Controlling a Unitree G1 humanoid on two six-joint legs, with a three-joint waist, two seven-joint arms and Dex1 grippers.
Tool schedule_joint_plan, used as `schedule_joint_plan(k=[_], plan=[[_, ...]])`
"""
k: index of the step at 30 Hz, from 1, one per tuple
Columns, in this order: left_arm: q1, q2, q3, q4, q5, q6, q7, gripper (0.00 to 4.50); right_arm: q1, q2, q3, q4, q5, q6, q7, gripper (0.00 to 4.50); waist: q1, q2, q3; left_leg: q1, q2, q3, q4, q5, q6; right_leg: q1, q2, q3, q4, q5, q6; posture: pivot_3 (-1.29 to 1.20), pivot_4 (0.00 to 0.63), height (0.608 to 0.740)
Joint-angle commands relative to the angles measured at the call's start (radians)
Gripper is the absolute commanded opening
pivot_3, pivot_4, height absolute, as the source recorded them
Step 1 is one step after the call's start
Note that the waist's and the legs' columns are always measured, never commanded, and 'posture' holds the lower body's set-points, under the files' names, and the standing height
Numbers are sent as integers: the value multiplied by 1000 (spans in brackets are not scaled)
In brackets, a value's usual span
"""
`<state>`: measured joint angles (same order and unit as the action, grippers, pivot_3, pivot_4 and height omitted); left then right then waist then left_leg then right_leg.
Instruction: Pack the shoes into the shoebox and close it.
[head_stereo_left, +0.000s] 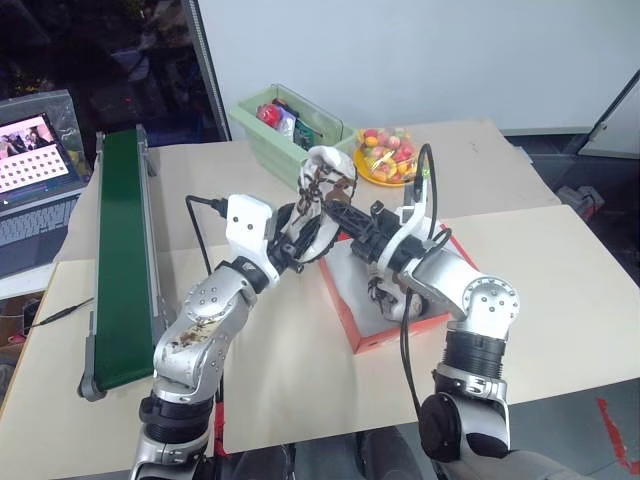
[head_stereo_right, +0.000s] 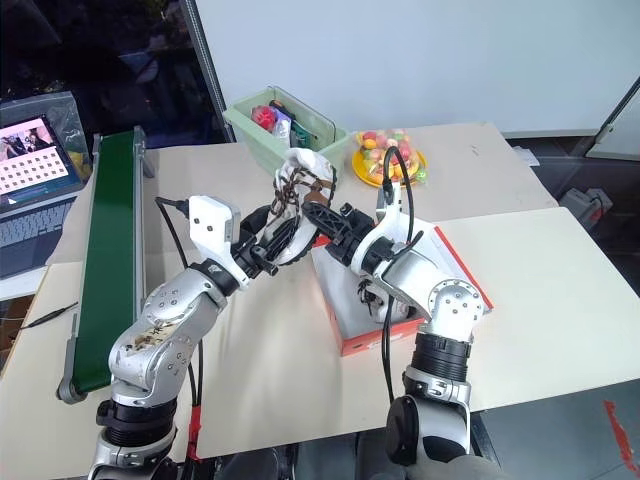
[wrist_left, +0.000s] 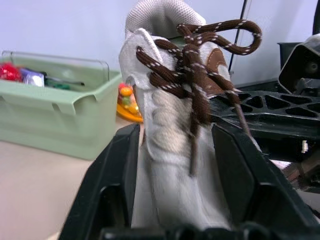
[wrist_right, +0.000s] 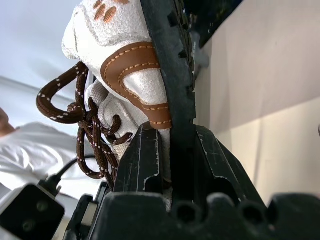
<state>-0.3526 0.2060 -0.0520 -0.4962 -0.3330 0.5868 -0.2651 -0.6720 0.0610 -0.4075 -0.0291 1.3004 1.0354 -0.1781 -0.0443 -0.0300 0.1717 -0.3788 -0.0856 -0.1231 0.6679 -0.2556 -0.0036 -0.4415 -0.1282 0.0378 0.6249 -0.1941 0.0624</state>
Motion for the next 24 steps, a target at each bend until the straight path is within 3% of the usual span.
schedule_joint_plan(k=[1, 4, 8, 14, 19, 24], plan=[[18, 35, 62, -59, -59, 23, -34, 2300, -58, -40, -20, -21, -11, -96, -1, 505, -1, 0, 0, 0, 0, 0, 0, 0, 0, 0, 0, 0, 0, 0, 0, 0, 150, 740], [63, 120, 140, -106, -143, 70, -111, 2300, -65, -128, 16, -25, -78, -94, 27, 505, -2, 0, 0, 0, 0, 0, 0, 0, 0, 0, 0, 0, 0, 0, 0, 0, 150, 740], [128, 236, 189, -143, -222, 81, -223, 2300, -61, -352, 187, -60, -251, -26, 167, 505, -1, 1, 0, 0, 0, 5, 0, 0, 0, 0, 1, 0, 0, 0, 0, 0, 150, 740], [259, 422, 112, -165, -169, -53, -453, 2300, -151, -586, 263, -18, -209, 243, 338, 505, -1, 2, 1, 1, 7, 14, 0, -2, 3, 1, 5, 3, -2, 0, 0, 0, 150, 740], [256, 453, 53, -122, -138, -143, -536, 2300, -291, -651, 280, 140, -206, 509, 404, 505, 3, 2, 1, 2, 13, 17, 0, -2, 4, 5, 10, 3, -10, 3, -4, 0, 150, 740], [223, 433, 24, -105, -125, -159, -529, 2300, -319, -654, 331, 194, -296, 578, 446, 505, 6, 2, 1, 0, 16, 17, 0, -4, 6, 4, 14, 3, -12, 4, -5, 0, 150, 740]])
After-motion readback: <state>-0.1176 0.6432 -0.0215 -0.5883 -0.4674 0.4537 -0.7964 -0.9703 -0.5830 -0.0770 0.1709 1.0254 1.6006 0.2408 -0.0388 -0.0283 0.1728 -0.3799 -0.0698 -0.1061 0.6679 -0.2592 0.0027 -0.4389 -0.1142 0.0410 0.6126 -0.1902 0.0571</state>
